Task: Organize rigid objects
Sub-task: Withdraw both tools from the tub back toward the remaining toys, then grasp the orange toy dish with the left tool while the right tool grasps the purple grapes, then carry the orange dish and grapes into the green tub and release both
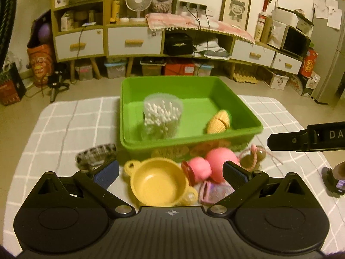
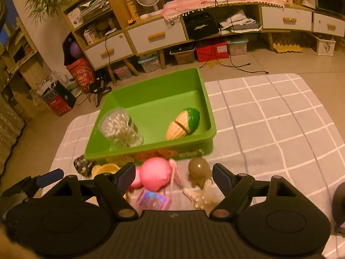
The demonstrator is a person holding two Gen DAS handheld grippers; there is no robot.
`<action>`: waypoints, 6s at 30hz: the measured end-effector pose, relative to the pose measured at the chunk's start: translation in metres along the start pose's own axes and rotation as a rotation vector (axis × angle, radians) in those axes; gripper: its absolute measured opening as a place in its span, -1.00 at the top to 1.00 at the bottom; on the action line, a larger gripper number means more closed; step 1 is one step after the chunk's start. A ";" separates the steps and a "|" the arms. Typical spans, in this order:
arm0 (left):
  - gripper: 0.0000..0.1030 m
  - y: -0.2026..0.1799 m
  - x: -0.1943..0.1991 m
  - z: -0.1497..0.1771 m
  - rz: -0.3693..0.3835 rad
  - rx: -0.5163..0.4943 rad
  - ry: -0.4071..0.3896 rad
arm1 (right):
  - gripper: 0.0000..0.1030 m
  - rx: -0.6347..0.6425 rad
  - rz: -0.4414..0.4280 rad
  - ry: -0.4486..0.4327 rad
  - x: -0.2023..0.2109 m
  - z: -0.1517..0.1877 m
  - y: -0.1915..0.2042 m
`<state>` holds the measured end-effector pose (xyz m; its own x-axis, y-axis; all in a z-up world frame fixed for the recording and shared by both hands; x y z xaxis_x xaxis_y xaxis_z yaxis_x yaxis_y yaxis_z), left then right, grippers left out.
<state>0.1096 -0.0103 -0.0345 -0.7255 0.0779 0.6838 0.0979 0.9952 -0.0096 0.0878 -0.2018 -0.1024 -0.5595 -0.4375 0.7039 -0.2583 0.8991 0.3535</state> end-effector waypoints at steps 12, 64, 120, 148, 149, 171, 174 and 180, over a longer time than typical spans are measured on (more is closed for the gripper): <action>-0.96 0.000 0.009 0.034 0.058 0.020 0.005 | -0.26 0.020 -0.016 0.026 0.005 0.022 -0.014; -0.71 -0.087 0.006 0.105 0.115 -0.538 -0.171 | 0.24 0.106 -0.050 0.268 -0.011 0.098 -0.038; -0.67 -0.055 0.020 0.015 0.143 -0.245 -0.190 | 0.26 -0.080 -0.133 0.045 0.007 0.001 -0.011; -0.67 -0.030 -0.074 -0.051 0.041 -0.175 -0.130 | 0.25 -0.204 -0.159 -0.003 -0.088 -0.063 -0.024; -0.68 -0.031 -0.076 -0.051 0.038 -0.185 -0.131 | 0.25 -0.207 -0.159 -0.002 -0.090 -0.063 -0.026; -0.96 -0.037 -0.078 -0.058 0.087 -0.217 -0.143 | -0.10 -0.327 -0.200 -0.024 -0.087 -0.064 -0.047; -0.96 -0.036 -0.073 -0.062 0.095 -0.203 -0.150 | -0.16 -0.317 -0.184 -0.024 -0.083 -0.065 -0.044; -0.96 -0.039 -0.064 -0.067 0.095 -0.199 -0.158 | -0.16 -0.291 -0.186 -0.031 -0.071 -0.065 -0.034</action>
<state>0.1976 -0.0582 -0.0289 -0.8026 0.1940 0.5641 0.2909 0.9529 0.0862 0.1877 -0.2023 -0.1240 -0.5488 -0.5887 0.5935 -0.1251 0.7598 0.6380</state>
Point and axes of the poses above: each gripper's, at about its wrist camera, not at the fingertips, and x roughly against the way its jaws point, y to its left, z to its underside, the point moved 6 cm from there along -x, roughly the way its jaws point, and after that the axes turned 7 degrees about -z, right-handed, at the moved point
